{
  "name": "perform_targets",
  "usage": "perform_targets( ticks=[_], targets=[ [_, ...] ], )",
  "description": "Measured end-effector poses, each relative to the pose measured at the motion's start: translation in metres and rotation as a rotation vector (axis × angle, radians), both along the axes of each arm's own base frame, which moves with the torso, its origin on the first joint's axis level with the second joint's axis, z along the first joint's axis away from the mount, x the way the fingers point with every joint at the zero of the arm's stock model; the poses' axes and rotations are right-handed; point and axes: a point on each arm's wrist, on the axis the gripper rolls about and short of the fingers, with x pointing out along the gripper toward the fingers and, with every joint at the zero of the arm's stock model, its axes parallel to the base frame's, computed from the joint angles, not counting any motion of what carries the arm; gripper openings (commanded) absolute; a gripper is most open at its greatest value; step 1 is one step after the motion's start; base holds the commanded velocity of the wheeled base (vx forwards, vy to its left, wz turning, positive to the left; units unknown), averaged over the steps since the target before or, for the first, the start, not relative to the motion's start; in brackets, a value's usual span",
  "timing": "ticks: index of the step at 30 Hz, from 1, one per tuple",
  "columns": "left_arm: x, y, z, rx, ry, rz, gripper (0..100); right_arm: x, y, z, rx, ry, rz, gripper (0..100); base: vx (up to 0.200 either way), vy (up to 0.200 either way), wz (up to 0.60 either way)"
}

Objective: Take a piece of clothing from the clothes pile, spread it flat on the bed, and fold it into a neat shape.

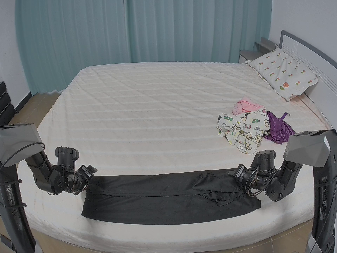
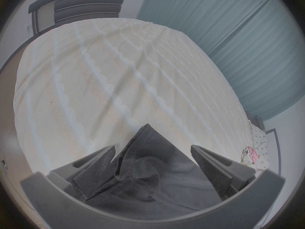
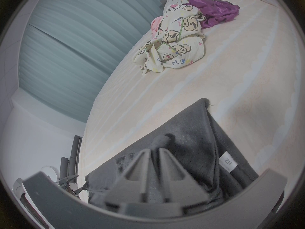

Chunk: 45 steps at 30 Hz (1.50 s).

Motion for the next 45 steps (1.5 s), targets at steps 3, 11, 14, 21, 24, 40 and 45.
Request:
perform_targets(
  ticks=[3, 11, 14, 21, 24, 40, 45],
  targets=[
    [0.0, 0.002, -0.001, 0.0, 0.003, 0.006, 100, 0.001, -0.002, 0.001, 0.017, -0.004, -0.013, 0, 0.0, 0.0, 0.0],
    [0.001, 0.006, -0.002, -0.002, 0.004, 0.017, 100, 0.005, -0.007, 0.007, 0.078, -0.022, -0.041, 0, 0.0, 0.0, 0.0],
    [0.001, 0.006, -0.002, -0.002, 0.004, 0.018, 100, 0.005, -0.009, 0.012, 0.098, -0.066, -0.04, 0, 0.0, 0.0, 0.0],
    [0.001, 0.007, -0.002, -0.002, 0.005, 0.021, 100, 0.0, -0.012, 0.012, 0.11, -0.08, -0.025, 100, 0.0, 0.0, 0.0],
    [0.001, 0.009, -0.002, -0.003, 0.006, 0.026, 100, -0.003, -0.013, 0.009, 0.097, -0.059, -0.014, 100, 0.0, 0.0, 0.0],
    [-0.004, 0.014, -0.003, -0.088, 0.016, 0.041, 100, 0.006, 0.03, 0.038, -0.022, -0.12, 0.161, 100, 0.0, 0.0, 0.0],
    [-0.008, 0.015, -0.005, -0.095, 0.03, 0.044, 100, 0.016, 0.064, 0.037, -0.079, -0.144, 0.236, 100, 0.0, 0.0, 0.0]
  ],
)
